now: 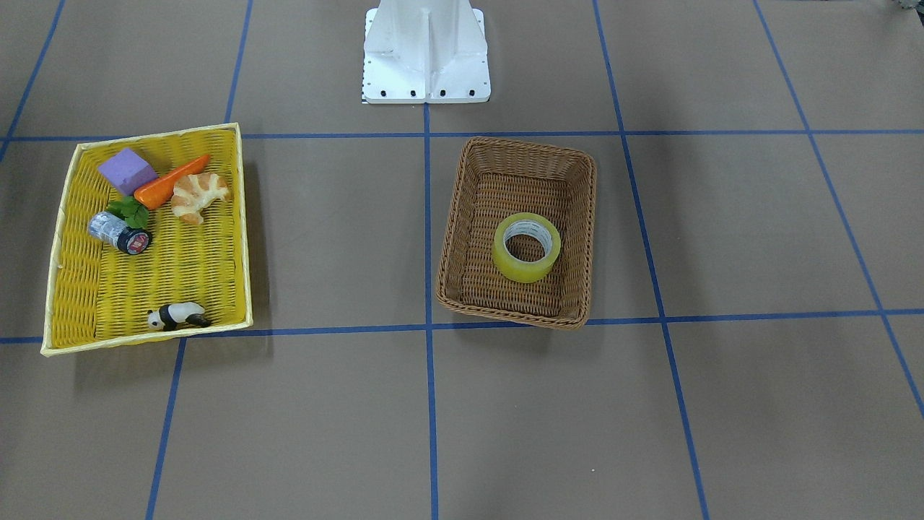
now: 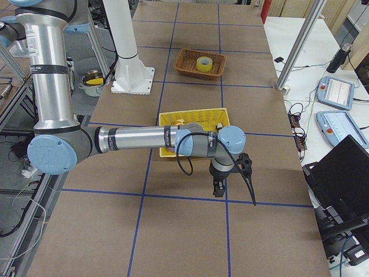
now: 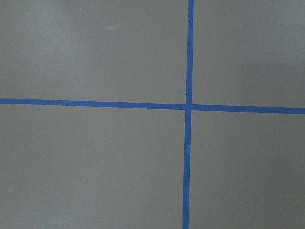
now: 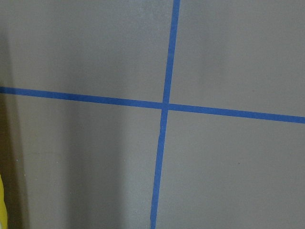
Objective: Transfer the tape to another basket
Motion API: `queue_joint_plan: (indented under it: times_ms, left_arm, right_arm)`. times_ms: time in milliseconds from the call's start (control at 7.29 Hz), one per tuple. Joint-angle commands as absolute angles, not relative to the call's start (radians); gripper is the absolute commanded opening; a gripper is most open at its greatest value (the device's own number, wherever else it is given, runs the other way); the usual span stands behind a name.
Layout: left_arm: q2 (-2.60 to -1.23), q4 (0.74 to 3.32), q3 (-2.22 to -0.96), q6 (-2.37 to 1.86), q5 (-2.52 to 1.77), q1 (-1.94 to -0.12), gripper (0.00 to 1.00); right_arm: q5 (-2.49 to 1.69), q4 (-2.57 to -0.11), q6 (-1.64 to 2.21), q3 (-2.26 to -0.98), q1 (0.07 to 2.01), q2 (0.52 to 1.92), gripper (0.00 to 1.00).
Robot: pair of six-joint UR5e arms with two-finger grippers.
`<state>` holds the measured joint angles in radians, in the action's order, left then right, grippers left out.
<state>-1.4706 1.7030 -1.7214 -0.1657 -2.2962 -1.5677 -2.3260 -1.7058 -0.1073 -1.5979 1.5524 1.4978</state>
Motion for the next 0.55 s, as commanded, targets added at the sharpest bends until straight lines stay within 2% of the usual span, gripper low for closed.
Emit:
queue_joint_plan:
  times_ms: [0, 412]
  left_arm:
    - [-1.47, 1.703, -1.717, -0.163, -2.298, -1.568, 0.98]
    - [-1.474, 1.703, -1.715, -0.161, -2.299, -1.568, 0.98]
  right_arm:
    - [-2.33, -1.706, -0.107, -1.595, 1.552, 1.497, 1.0]
    - [-2.338, -1.704, -0.107, -1.598, 1.552, 1.499, 1.0]
